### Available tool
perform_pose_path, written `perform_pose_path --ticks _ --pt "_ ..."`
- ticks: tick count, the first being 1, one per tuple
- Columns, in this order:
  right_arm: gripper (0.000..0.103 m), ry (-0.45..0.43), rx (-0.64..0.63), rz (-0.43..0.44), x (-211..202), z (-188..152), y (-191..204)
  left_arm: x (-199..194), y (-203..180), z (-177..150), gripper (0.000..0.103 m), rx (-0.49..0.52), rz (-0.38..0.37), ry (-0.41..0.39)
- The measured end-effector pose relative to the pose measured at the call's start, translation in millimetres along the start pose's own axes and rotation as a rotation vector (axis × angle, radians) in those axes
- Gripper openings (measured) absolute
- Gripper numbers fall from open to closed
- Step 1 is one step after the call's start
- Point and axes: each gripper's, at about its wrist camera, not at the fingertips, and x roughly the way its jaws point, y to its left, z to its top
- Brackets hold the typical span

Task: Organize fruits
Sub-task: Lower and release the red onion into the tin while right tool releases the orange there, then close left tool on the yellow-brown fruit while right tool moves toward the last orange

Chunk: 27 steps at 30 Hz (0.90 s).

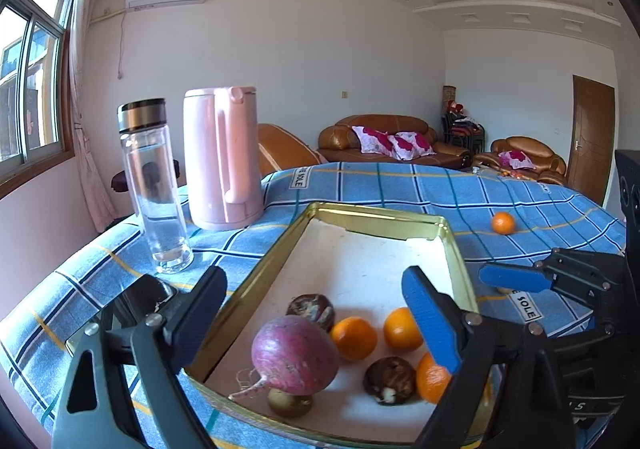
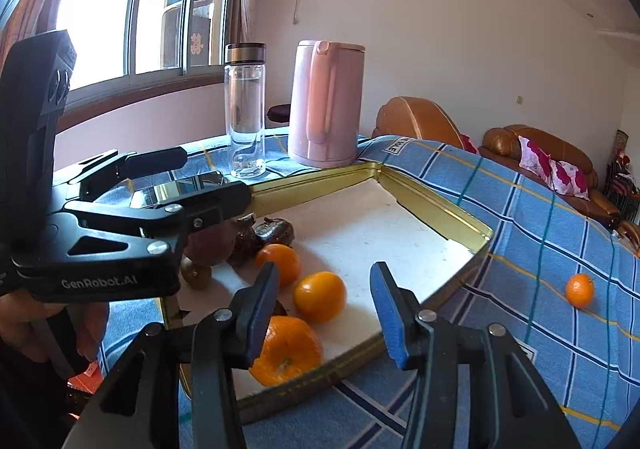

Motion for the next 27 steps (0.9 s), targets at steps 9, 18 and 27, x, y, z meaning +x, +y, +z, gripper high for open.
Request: perform_pose_path --ticks 9,18,27 --pt "0.060 0.008 0.059 -0.217 -66 -10 -80 8 -86 14 0.092 0.110 -0.175 0.047" --pt "0.062 0.035 0.257 -0.293 -86 -38 -140 51 -164 18 0.079 0.203 -0.251 0.196" --pt "0.067 -0.021 0.310 -0.279 -108 -39 -156 116 -210 -2 0.054 0.275 -0.231 0.401"
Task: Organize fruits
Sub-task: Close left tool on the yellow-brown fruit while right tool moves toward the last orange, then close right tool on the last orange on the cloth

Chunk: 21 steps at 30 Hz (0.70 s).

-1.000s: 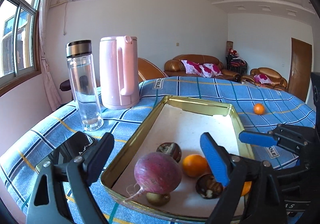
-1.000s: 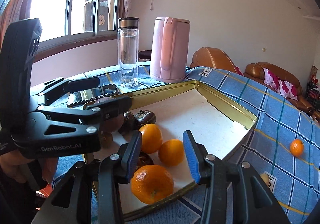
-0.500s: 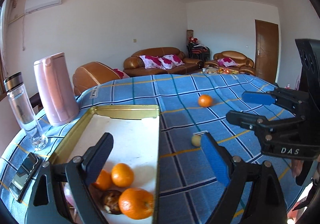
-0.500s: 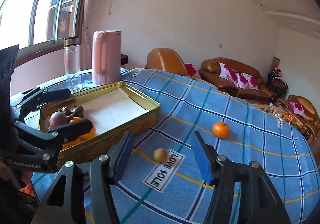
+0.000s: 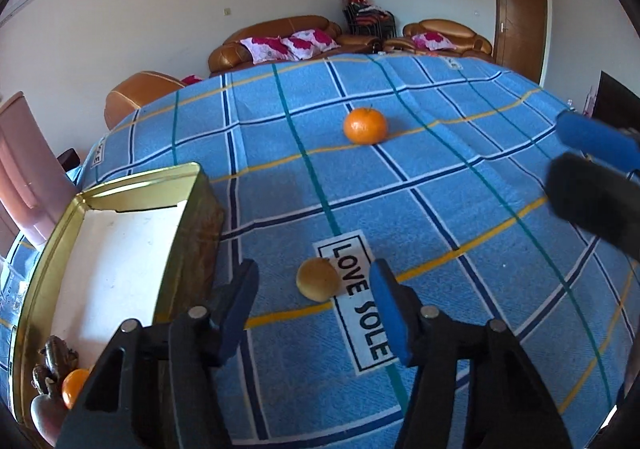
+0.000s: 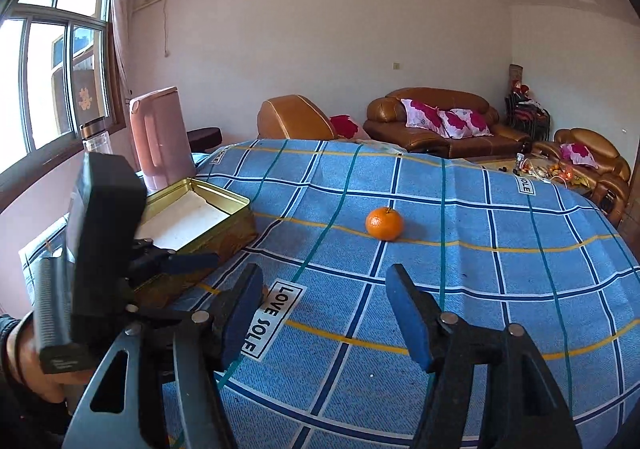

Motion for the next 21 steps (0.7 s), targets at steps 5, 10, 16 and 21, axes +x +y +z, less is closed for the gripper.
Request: perform_pose_path --ticks 5,10,16,21 --pt "0.068 -0.019 -0.011 0.004 -7 6 -2 26 5 4 0.028 -0.024 -0.039 0.076" --pt "0.068 -0.011 0.004 0.000 -5 19 -12 30 4 16 0.027 -0.046 -0.059 0.080" --pt "0.068 0.027 0.062 -0.062 13 45 -40 14 8 58 0.027 -0.094 -0.005 -0.035" --pt "0.068 0.084 0.141 -0.058 51 57 -63 23 18 91 0.027 -0.137 0.093 -0.116"
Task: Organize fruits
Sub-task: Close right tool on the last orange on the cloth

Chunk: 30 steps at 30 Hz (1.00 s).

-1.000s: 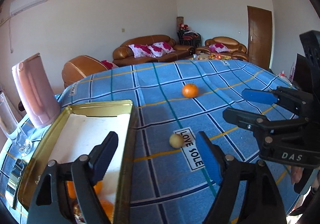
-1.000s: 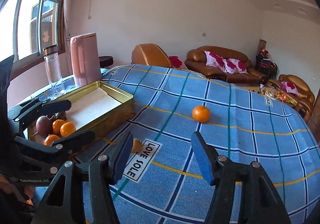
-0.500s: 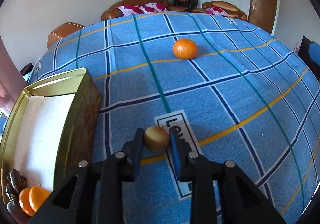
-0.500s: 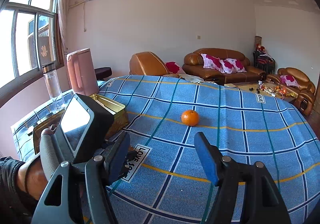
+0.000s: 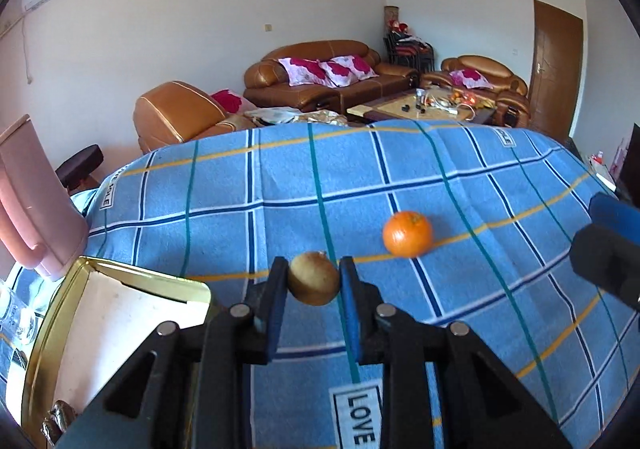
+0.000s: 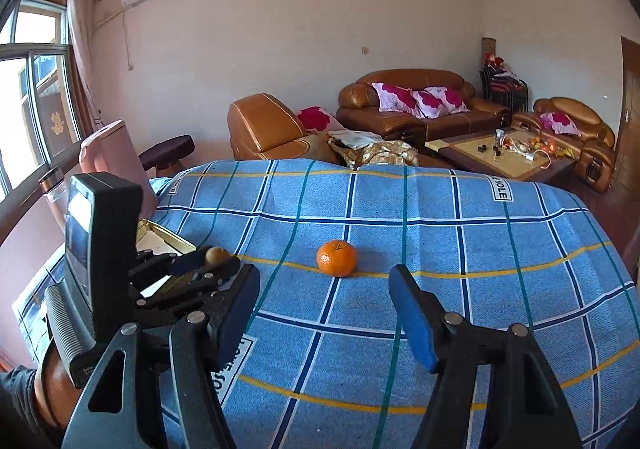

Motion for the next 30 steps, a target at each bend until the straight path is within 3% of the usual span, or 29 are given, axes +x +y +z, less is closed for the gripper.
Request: perform_pose_path --ticks 7,12,16,21,24,30 --pt "0.068 0.098 0.051 -0.021 72 11 -10 44 18 -4 0.027 -0.076 0.019 0.056" --pt "0.069 0.155 0.072 -0.027 121 12 -9 47 24 3 0.027 -0.103 0.096 -0.007" --pt "0.069 0.197 0.061 -0.052 149 8 -9 57 38 -3 0.027 -0.151 0.115 0.006" --pt "0.068 0.232 0.074 -0.044 170 5 -15 56 35 -3 0.027 -0.143 0.088 0.000" --pt "0.051 0.262 0.069 -0.023 176 0 -15 55 32 -4 0.027 -0.140 0.074 -0.001" --pt "0.050 0.245 0.055 -0.020 160 -7 -11 52 32 -6 0.027 -0.146 0.054 -0.007"
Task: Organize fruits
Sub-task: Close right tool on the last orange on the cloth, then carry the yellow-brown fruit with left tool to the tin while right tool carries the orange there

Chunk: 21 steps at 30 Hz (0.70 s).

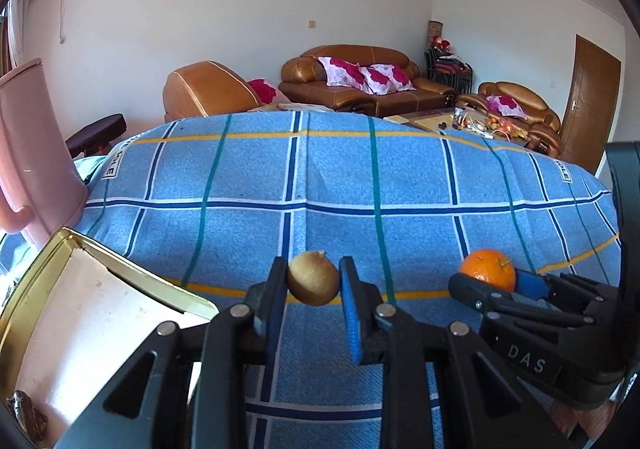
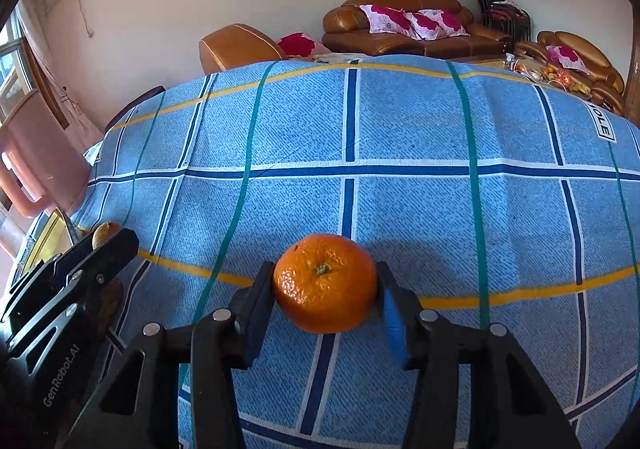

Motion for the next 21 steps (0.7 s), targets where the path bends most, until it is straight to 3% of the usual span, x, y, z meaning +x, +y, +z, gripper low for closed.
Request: perform_pose_path --ticks 10,21 --pt "0.050 -0.076 -0.011 -0.038 -41 -24 6 -9 -9 -8 0.027 0.033 -0.026 0.007" --pt "0.050 -0.192 -0.017 -0.030 -87 -55 20 -49 -18 -28 0.027 0.099 -0.085 -0.018"
